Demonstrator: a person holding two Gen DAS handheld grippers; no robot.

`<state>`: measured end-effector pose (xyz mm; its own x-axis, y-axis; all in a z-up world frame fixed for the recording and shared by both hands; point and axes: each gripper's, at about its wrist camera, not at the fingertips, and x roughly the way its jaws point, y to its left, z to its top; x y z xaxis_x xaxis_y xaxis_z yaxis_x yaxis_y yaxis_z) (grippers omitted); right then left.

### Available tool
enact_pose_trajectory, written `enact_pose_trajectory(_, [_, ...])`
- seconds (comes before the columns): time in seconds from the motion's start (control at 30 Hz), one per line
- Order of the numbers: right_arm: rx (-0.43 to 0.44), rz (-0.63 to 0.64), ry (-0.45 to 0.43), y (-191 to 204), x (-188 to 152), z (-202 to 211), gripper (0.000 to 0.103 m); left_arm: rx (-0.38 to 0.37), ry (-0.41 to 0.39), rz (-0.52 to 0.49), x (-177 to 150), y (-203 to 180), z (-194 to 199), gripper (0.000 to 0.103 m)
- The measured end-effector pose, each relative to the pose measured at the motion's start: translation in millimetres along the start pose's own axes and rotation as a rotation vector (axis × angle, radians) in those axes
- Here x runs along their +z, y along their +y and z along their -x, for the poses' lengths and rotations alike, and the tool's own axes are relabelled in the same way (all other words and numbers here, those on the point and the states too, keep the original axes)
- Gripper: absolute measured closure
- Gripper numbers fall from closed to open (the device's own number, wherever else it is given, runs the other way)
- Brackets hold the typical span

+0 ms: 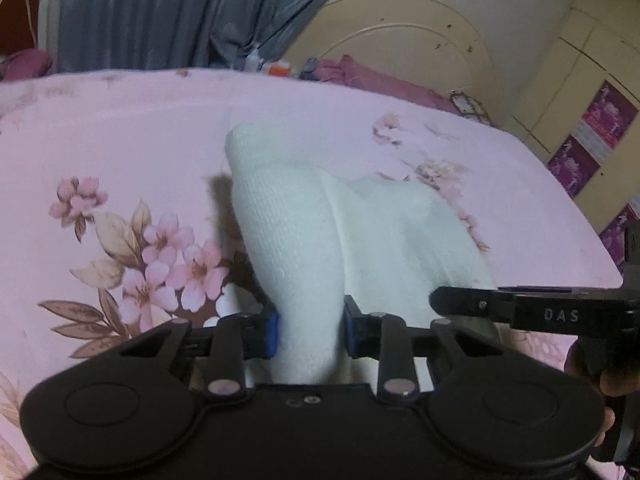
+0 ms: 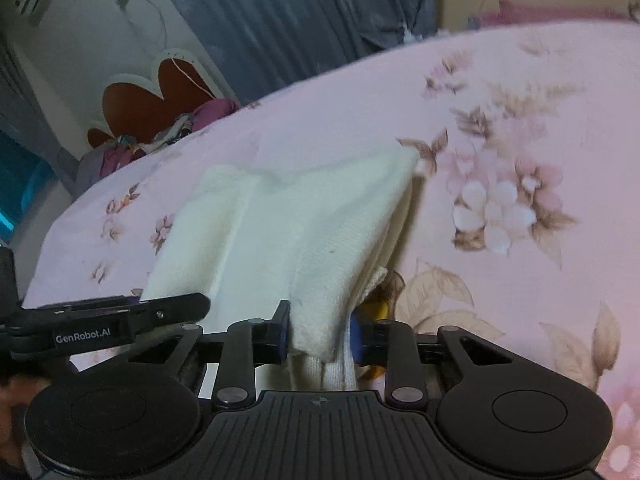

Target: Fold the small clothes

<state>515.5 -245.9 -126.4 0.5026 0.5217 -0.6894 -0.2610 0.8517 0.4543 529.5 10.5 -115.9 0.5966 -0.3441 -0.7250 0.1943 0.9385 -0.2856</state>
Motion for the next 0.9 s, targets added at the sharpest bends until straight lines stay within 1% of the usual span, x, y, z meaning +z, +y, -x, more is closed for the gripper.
enact_pose_trajectory(0.13, [-0.013, 0.044, -0.024, 24.2, 2.5, 5.7, 0.075, 0.008, -0.032, -0.046, 2.8, 5.9, 25.2, 0.075])
enact_pose_trajectory(0.2, [-0.012, 0.066, -0.034, 43.1, 3.6, 7.2, 0.075, 0.021, -0.047, -0.063, 4.9, 11.9, 37.9, 0.075])
enact_pose_trajectory(0.3, [-0.004, 0.089, -0.042, 73.9, 4.6, 1.6, 0.075, 0.041, -0.067, -0.075, 7.0, 30.9, 60.0, 0.075])
enact_pose_trajectory(0.43, [0.015, 0.125, -0.044, 116.7, 4.9, -16.3, 0.075, 0.068, -0.085, -0.066, 5.4, 66.0, 90.1, 0.075])
enact_pose_trajectory(0.7, [0.075, 0.189, -0.005, 205.2, -4.7, -69.2, 0.075, 0.132, -0.082, -0.023, -7.0, 139.2, 138.9, 0.075])
enact_pose_trajectory(0.9, [0.097, 0.203, 0.022, 250.1, -14.4, -104.5, 0.075, 0.147, -0.062, -0.008, -11.9, 183.1, 156.6, 0.075])
